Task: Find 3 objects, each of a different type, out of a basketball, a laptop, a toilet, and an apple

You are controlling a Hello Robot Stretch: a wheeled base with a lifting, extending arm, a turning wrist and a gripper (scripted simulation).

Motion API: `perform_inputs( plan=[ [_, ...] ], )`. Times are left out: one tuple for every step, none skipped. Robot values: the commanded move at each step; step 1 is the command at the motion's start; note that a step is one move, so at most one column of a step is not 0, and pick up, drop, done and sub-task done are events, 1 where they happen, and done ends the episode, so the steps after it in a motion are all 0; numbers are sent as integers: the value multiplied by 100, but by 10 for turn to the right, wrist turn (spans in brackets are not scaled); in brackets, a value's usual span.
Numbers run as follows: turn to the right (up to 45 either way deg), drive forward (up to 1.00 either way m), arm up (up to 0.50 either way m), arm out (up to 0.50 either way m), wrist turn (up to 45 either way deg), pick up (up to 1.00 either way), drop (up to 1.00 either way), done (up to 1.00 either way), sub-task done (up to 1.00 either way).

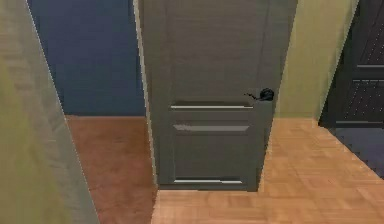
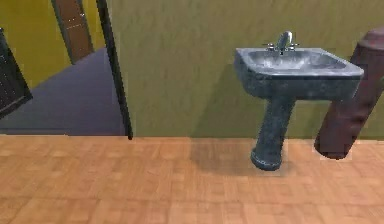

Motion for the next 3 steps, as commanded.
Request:
perform_inputs(
  plan=[
    [0, 65, 0, 0, 0, 0, 0, 0, 0],
    [-240, 0, 0, 0, 0, 0, 0, 0, 0],
    [0, 25, 0, 0, 0, 0, 0, 0, 0]
  ],
)
